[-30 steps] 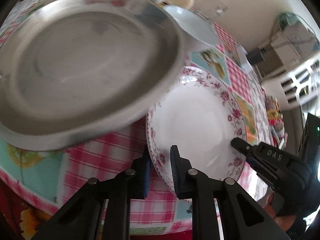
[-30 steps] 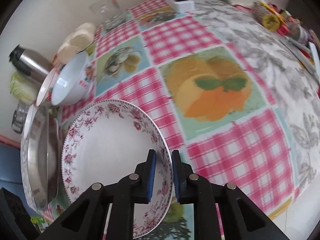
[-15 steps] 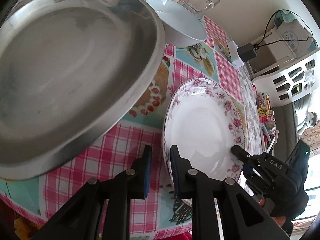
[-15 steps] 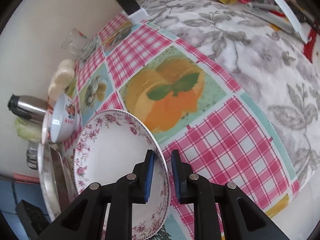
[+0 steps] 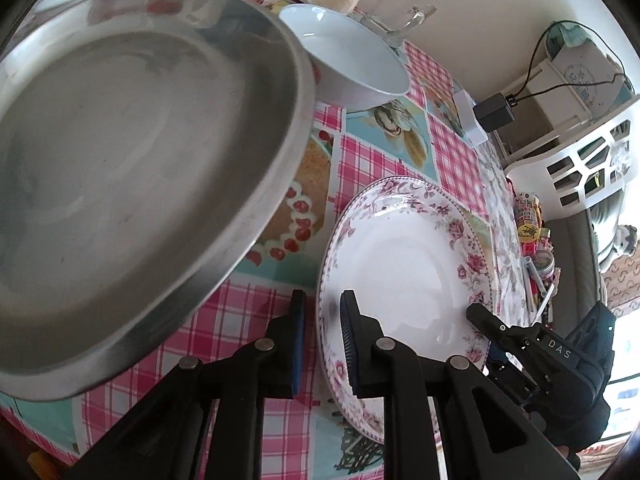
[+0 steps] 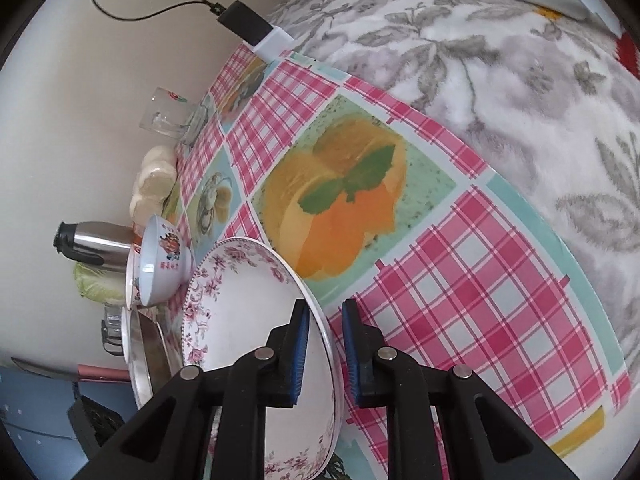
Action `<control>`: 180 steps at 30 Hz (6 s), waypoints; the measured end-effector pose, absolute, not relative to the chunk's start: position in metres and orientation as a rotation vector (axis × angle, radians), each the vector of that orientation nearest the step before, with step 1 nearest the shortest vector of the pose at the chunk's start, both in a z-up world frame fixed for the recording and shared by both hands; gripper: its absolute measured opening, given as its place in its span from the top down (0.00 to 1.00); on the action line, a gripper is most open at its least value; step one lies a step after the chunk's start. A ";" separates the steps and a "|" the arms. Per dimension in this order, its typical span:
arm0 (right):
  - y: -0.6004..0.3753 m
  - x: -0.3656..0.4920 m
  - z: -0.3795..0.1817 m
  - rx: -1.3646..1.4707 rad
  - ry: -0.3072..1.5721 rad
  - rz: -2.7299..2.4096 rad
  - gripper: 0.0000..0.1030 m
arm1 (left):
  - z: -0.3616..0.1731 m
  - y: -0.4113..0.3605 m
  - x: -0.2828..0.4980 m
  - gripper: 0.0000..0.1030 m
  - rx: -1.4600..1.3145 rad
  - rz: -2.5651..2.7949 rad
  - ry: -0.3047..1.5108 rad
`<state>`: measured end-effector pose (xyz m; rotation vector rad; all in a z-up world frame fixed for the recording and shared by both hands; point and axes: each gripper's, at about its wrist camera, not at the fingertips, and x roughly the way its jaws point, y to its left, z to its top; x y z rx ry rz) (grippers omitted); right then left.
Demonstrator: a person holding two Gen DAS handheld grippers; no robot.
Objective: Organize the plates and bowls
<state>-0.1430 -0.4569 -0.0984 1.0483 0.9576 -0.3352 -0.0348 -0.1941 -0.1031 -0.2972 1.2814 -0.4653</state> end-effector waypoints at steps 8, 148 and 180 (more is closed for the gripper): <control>-0.448 -0.132 -0.096 0.965 0.984 -0.355 0.85 | -0.101 -0.204 -0.033 0.84 -0.223 -0.474 1.246; -0.238 0.005 -0.031 0.634 0.993 -0.137 0.89 | -0.057 -0.005 0.069 0.87 -0.297 -0.317 1.200; -0.232 0.019 -0.045 0.594 1.094 -0.151 0.88 | -0.074 -0.008 0.075 0.84 -0.275 -0.254 1.263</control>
